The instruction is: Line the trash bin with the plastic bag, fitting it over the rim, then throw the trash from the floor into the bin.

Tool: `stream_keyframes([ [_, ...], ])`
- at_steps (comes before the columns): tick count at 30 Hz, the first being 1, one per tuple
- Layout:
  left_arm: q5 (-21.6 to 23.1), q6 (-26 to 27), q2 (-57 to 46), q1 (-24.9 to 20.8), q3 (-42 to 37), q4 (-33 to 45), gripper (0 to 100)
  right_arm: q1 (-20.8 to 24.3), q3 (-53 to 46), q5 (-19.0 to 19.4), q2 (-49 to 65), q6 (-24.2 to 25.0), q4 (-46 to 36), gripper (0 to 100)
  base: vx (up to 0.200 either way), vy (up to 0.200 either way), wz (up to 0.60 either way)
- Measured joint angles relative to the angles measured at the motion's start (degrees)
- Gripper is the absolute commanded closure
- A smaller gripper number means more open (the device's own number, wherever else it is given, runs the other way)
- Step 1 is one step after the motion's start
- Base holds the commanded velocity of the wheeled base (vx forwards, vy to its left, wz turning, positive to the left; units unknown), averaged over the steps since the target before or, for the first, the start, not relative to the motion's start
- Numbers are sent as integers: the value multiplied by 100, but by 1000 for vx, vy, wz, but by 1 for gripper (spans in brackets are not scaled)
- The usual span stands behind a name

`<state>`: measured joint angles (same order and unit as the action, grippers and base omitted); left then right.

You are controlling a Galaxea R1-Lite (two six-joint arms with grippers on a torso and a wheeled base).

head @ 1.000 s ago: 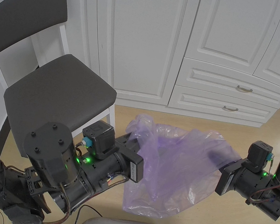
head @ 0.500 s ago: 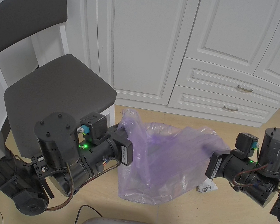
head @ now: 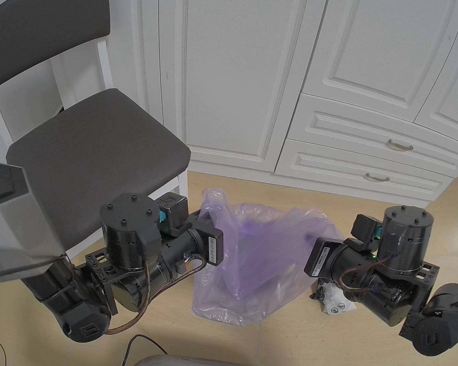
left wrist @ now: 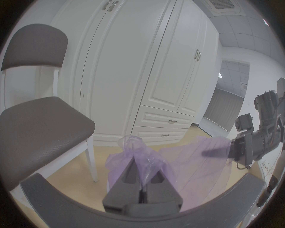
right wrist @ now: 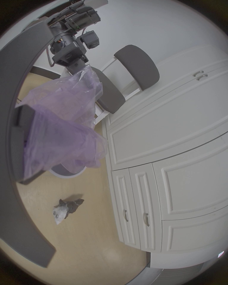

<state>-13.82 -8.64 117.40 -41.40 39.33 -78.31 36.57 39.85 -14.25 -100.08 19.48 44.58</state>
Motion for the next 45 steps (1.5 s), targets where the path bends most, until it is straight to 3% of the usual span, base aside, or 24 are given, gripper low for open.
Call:
stream_keyframes([
  [14,4,-583,1447,472,1048,59,100,-367,374,65,-1504,301,449,100,0,0,0],
  [24,15,-778,1858,563,1312,56,100,-568,629,167,-2048,510,427,100,0,0,0],
  [37,15,-1757,2411,847,2343,66,100,-575,1610,315,-2831,2169,794,100,0,0,0],
  [45,15,-2204,2593,905,2727,72,100,-575,2153,508,-3544,2428,1229,100,0,0,0],
])
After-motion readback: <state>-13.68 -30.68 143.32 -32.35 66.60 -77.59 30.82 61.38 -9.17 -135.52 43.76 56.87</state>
